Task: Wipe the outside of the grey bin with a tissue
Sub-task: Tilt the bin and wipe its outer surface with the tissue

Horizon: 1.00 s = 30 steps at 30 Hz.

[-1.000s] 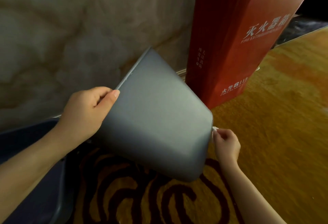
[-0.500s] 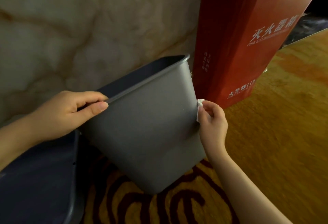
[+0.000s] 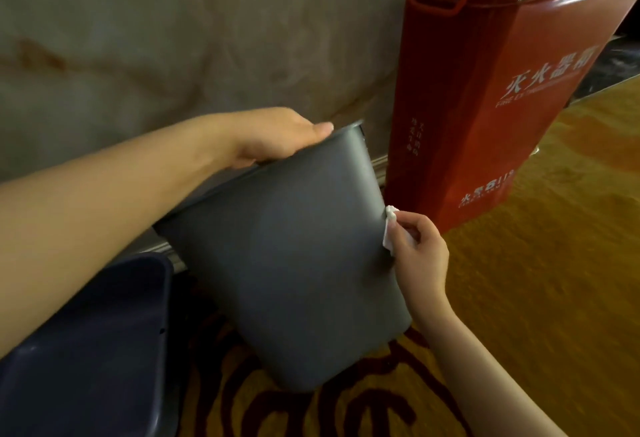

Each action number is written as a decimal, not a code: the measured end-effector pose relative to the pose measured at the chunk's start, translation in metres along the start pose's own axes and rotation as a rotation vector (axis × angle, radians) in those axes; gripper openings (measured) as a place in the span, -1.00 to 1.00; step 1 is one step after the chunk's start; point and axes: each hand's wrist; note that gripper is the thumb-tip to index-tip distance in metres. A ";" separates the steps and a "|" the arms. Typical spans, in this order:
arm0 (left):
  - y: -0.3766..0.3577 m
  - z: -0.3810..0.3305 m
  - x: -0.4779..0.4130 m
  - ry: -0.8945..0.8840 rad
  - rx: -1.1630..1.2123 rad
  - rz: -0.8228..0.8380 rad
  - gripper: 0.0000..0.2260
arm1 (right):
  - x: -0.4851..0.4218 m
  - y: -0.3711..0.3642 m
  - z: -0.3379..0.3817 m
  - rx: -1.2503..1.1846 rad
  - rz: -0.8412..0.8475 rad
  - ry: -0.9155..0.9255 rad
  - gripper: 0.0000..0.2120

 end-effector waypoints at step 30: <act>-0.030 0.059 0.039 -0.071 0.099 -0.889 -0.63 | -0.011 0.005 -0.019 0.218 -0.279 0.135 -0.88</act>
Point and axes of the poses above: each hand's wrist, its own x-axis away from the middle knuckle, its own y-axis out of the back of the hand, z = x × y, and after that the axes turned 5 degrees about z, right-handed
